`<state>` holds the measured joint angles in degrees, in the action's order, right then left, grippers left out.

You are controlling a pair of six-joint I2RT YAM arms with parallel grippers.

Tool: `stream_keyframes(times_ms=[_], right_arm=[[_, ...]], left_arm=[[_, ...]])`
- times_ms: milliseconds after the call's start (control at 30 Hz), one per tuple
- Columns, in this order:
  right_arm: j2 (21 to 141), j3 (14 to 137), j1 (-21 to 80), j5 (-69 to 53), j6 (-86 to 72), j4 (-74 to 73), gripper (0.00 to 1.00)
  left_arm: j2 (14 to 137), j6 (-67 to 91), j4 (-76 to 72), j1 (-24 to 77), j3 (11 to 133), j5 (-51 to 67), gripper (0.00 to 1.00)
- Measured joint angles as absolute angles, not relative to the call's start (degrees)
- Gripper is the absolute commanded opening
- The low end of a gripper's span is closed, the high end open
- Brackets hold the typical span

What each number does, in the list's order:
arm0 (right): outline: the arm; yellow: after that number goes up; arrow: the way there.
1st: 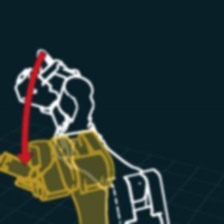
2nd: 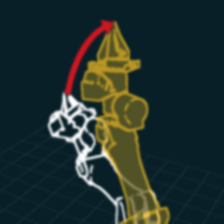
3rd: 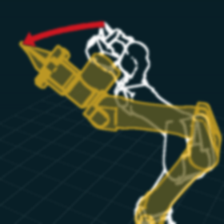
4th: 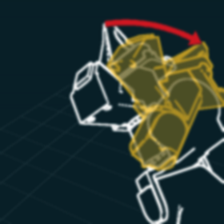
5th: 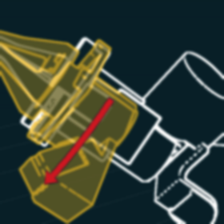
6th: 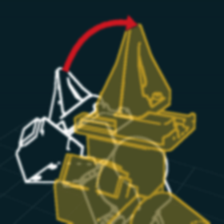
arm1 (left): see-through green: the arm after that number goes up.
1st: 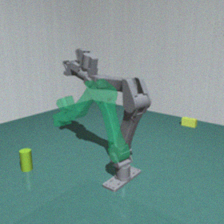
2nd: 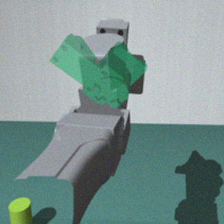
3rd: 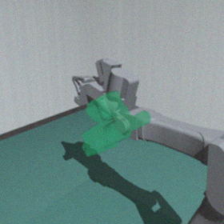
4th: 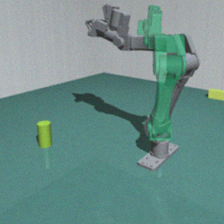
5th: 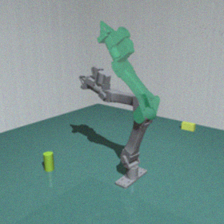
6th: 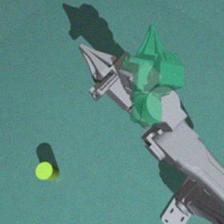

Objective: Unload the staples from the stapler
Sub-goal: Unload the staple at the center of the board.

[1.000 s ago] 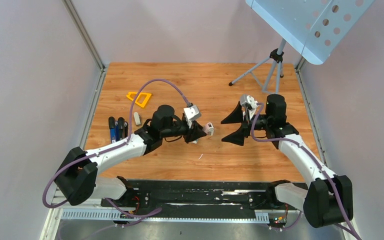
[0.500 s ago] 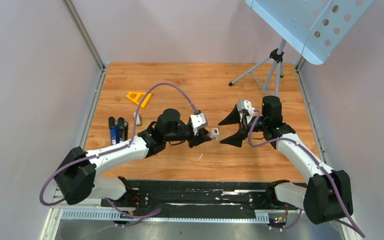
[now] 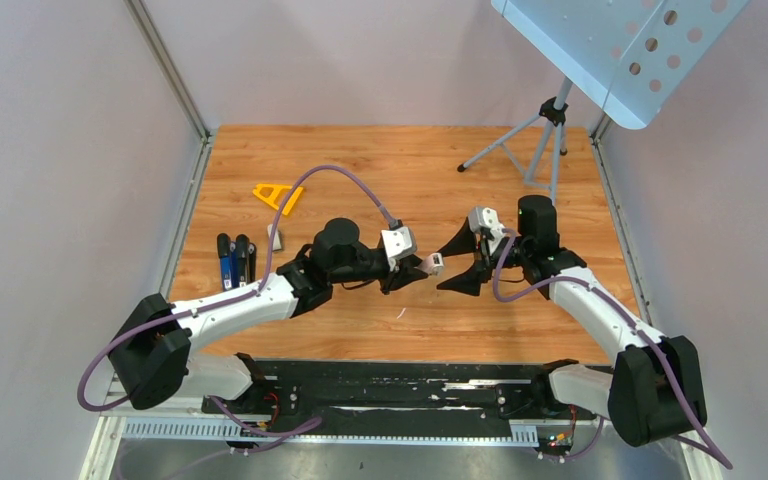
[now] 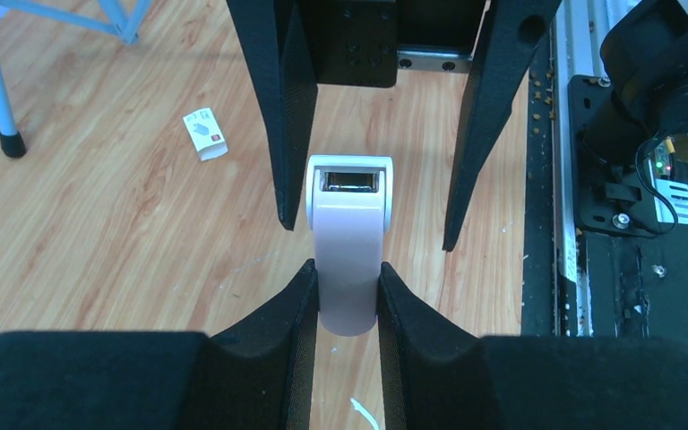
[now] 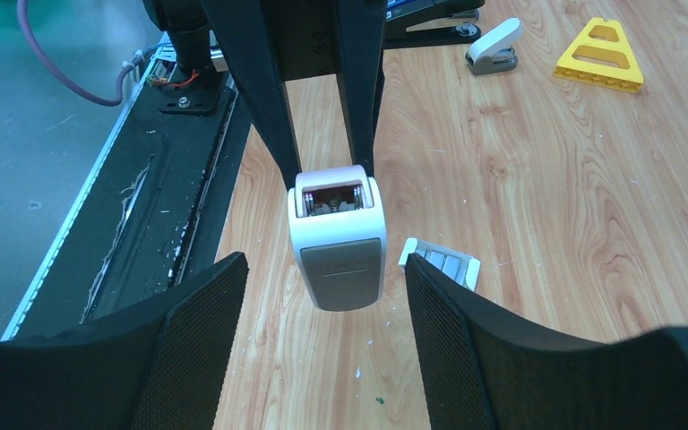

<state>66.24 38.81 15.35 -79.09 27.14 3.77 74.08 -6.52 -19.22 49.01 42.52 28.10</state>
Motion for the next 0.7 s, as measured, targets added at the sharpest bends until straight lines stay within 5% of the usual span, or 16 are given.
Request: stream_keyframes(times_ms=[700], right_arm=[[66.3,38.8,15.4,-77.9,28.6,3.4,0.33]], left_arm=[[73.5,-6.9,-20.7,49.4,42.4,28.3,0.0]])
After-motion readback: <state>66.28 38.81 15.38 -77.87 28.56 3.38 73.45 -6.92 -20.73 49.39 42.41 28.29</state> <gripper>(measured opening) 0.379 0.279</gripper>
